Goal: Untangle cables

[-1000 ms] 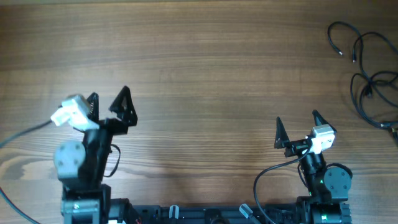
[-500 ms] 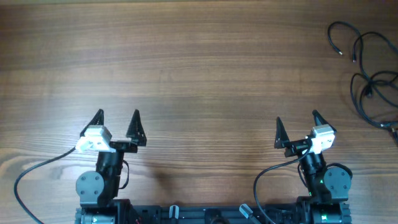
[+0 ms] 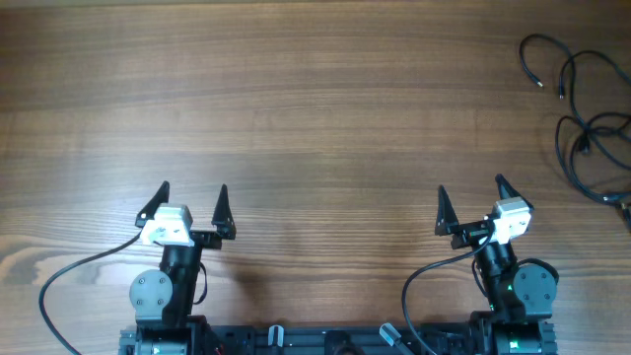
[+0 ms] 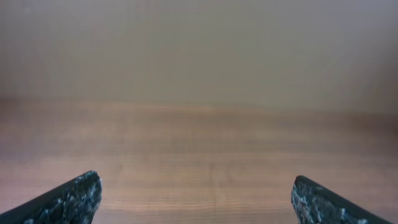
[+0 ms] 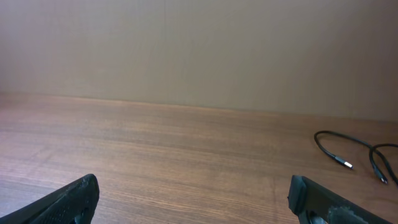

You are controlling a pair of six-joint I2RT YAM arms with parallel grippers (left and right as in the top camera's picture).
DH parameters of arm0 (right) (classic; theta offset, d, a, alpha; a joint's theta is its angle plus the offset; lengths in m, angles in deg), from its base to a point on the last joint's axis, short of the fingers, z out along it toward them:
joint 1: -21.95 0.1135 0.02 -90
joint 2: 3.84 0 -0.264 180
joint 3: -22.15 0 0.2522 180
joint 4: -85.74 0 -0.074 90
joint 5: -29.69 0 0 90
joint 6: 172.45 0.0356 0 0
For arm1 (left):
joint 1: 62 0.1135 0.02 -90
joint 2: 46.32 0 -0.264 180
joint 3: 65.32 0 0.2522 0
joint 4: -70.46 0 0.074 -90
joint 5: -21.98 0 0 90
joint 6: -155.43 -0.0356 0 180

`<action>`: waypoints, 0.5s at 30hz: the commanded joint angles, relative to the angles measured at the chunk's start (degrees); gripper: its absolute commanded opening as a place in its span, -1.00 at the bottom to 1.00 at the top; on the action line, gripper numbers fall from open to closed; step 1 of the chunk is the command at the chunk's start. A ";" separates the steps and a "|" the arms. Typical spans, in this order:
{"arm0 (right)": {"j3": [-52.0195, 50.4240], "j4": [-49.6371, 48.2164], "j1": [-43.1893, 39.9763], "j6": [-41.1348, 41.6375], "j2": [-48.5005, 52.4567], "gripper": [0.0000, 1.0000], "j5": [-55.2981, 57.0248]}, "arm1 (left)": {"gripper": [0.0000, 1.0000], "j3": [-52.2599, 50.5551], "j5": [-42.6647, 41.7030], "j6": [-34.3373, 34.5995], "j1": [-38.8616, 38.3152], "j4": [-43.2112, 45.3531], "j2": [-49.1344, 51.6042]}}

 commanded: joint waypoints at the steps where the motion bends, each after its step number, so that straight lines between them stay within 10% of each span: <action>1: -0.07 -0.28 0.24 0.63 -0.57 1.00 -0.02 | 1.00 -0.44 -0.46 -1.27 -0.24 -3.23 -0.90; 15: -0.07 -0.28 0.24 0.66 -0.57 0.99 -0.02 | 1.00 -0.44 -0.46 -0.63 -0.24 -3.13 -0.90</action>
